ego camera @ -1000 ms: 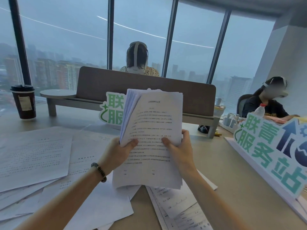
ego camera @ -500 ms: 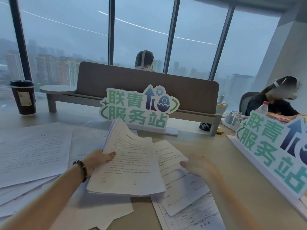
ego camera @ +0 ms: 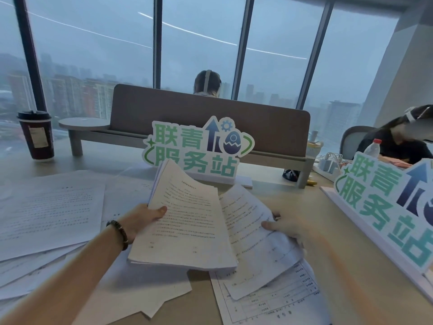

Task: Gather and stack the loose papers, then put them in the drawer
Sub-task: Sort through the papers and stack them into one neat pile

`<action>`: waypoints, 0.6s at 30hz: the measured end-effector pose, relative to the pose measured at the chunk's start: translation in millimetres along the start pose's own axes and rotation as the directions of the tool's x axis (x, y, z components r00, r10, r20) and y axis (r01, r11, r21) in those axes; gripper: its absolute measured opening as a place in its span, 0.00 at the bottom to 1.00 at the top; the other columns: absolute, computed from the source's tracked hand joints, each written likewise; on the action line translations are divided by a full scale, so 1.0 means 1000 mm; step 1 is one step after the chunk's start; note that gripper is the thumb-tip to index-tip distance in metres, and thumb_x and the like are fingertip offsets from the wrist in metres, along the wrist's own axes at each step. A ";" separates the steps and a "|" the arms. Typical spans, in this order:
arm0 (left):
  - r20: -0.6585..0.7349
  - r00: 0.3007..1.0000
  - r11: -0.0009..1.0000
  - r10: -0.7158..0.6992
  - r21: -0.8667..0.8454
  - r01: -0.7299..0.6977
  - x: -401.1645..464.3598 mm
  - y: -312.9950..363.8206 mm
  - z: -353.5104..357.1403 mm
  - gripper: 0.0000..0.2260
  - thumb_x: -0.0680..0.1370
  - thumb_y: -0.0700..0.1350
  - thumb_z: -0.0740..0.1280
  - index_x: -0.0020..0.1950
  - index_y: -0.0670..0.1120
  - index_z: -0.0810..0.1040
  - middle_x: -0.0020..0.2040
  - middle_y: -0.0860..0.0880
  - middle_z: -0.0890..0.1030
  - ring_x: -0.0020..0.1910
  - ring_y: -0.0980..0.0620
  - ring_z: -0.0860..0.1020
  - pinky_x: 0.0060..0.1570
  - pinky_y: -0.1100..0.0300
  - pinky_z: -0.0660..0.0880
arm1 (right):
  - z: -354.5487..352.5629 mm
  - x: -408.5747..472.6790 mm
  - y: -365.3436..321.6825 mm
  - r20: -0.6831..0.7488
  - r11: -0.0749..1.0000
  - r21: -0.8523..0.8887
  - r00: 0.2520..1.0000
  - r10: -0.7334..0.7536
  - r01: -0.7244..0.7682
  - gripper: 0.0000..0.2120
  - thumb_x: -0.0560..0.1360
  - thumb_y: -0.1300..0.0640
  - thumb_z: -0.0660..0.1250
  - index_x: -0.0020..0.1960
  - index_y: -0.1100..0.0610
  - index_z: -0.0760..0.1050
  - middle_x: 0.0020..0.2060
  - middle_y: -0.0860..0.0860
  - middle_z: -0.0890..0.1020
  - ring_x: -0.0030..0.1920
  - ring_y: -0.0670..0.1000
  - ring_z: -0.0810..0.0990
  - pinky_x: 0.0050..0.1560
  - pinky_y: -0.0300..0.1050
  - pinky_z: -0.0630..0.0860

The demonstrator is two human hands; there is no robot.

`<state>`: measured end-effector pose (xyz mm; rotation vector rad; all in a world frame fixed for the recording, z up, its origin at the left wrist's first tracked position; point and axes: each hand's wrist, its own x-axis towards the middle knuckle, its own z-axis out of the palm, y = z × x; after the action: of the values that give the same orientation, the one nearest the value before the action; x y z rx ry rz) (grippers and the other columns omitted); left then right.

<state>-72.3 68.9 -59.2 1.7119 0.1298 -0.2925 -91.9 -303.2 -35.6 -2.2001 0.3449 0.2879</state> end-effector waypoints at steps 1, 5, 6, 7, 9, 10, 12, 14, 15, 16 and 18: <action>0.008 1.000 1.000 0.009 -0.030 -0.009 -0.001 0.003 -0.001 0.08 0.80 0.42 0.65 0.54 0.39 0.80 0.50 0.39 0.85 0.46 0.39 0.83 0.46 0.46 0.81 | -0.004 0.000 0.000 -0.002 0.998 0.067 1.000 -0.018 0.018 0.10 0.74 0.53 0.75 0.53 0.52 0.78 0.47 0.51 0.84 0.48 0.52 0.83 0.52 0.51 0.80; -0.007 0.998 0.991 0.067 -0.117 -0.067 -0.009 0.018 -0.016 0.08 0.80 0.41 0.65 0.54 0.39 0.80 0.48 0.39 0.85 0.41 0.41 0.85 0.41 0.48 0.83 | -0.019 0.002 0.001 -0.005 0.929 0.365 0.998 -0.066 0.063 0.20 0.71 0.63 0.76 0.60 0.55 0.77 0.54 0.59 0.85 0.51 0.61 0.86 0.55 0.62 0.81; -0.020 0.997 0.989 0.077 -0.126 -0.078 -0.012 0.022 -0.023 0.08 0.80 0.42 0.66 0.55 0.39 0.80 0.50 0.39 0.85 0.43 0.40 0.85 0.43 0.47 0.83 | -0.020 0.005 0.003 0.003 0.902 0.427 0.998 -0.069 0.061 0.21 0.71 0.65 0.75 0.61 0.55 0.76 0.54 0.59 0.84 0.50 0.62 0.86 0.53 0.62 0.82; -0.029 0.997 0.988 0.078 -0.134 -0.081 -0.014 0.026 -0.031 0.09 0.79 0.42 0.66 0.56 0.39 0.80 0.51 0.38 0.85 0.47 0.38 0.84 0.47 0.45 0.82 | -0.020 0.005 0.002 0.011 0.877 0.477 0.997 -0.078 0.063 0.21 0.72 0.67 0.74 0.62 0.54 0.75 0.55 0.60 0.84 0.50 0.62 0.86 0.49 0.61 0.83; -0.042 0.996 0.986 0.073 -0.149 -0.079 -0.019 0.032 -0.050 0.10 0.79 0.44 0.66 0.57 0.40 0.79 0.53 0.38 0.84 0.52 0.35 0.82 0.50 0.42 0.80 | -0.014 0.008 0.000 0.005 0.830 0.552 0.995 -0.098 0.079 0.21 0.72 0.68 0.73 0.61 0.54 0.74 0.54 0.60 0.85 0.51 0.63 0.85 0.44 0.59 0.84; -0.048 0.996 0.985 0.069 -0.155 -0.076 -0.021 0.033 -0.060 0.09 0.79 0.44 0.65 0.57 0.41 0.78 0.53 0.38 0.84 0.53 0.35 0.81 0.48 0.42 0.81 | -0.010 0.011 -0.002 -0.001 0.819 0.568 0.995 -0.098 0.081 0.20 0.73 0.68 0.72 0.61 0.54 0.74 0.54 0.60 0.85 0.51 0.63 0.85 0.44 0.59 0.83; -0.052 0.998 0.981 0.041 -0.189 -0.050 -0.023 0.032 -0.077 0.08 0.80 0.44 0.65 0.57 0.43 0.78 0.53 0.38 0.83 0.53 0.35 0.81 0.44 0.43 0.82 | 0.001 0.019 -0.007 -0.003 0.811 0.581 0.997 -0.078 0.065 0.18 0.73 0.69 0.71 0.60 0.55 0.75 0.52 0.60 0.85 0.49 0.63 0.86 0.44 0.60 0.84; -0.050 0.999 0.968 0.001 -0.251 -0.013 -0.023 0.027 -0.093 0.07 0.80 0.43 0.64 0.57 0.43 0.77 0.54 0.38 0.82 0.52 0.35 0.80 0.40 0.43 0.82 | 0.015 0.026 -0.016 0.020 0.827 0.561 0.999 -0.048 0.029 0.17 0.74 0.68 0.71 0.60 0.59 0.75 0.50 0.60 0.86 0.46 0.62 0.86 0.42 0.58 0.84; -0.061 0.998 0.964 -0.019 -0.266 0.002 -0.022 0.022 -0.100 0.07 0.80 0.43 0.64 0.57 0.43 0.76 0.55 0.37 0.81 0.51 0.36 0.80 0.38 0.44 0.82 | 0.022 0.030 -0.019 0.036 0.840 0.542 0.998 -0.041 0.015 0.17 0.73 0.67 0.72 0.61 0.60 0.75 0.49 0.61 0.86 0.46 0.62 0.86 0.43 0.58 0.84; -0.076 0.996 0.962 -0.038 -0.272 0.015 -0.021 0.015 -0.106 0.08 0.80 0.43 0.64 0.57 0.43 0.76 0.55 0.37 0.81 0.50 0.37 0.80 0.37 0.45 0.82 | 0.030 0.034 -0.023 0.043 0.858 0.514 0.998 -0.038 0.010 0.18 0.73 0.66 0.73 0.62 0.61 0.76 0.49 0.61 0.86 0.46 0.62 0.86 0.45 0.59 0.83; -0.106 0.992 0.957 -0.073 -0.286 0.040 -0.018 -0.002 -0.117 0.10 0.80 0.43 0.65 0.60 0.42 0.76 0.56 0.37 0.81 0.49 0.38 0.80 0.39 0.46 0.82 | 0.046 0.040 -0.032 0.053 0.893 0.450 0.998 -0.040 0.012 0.19 0.72 0.63 0.75 0.61 0.61 0.76 0.49 0.61 0.86 0.48 0.62 0.86 0.52 0.61 0.82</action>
<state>-75.9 185.4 -40.0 1.4410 0.2931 -0.2055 -47.5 -253.7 -53.0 -1.7333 0.3118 0.2328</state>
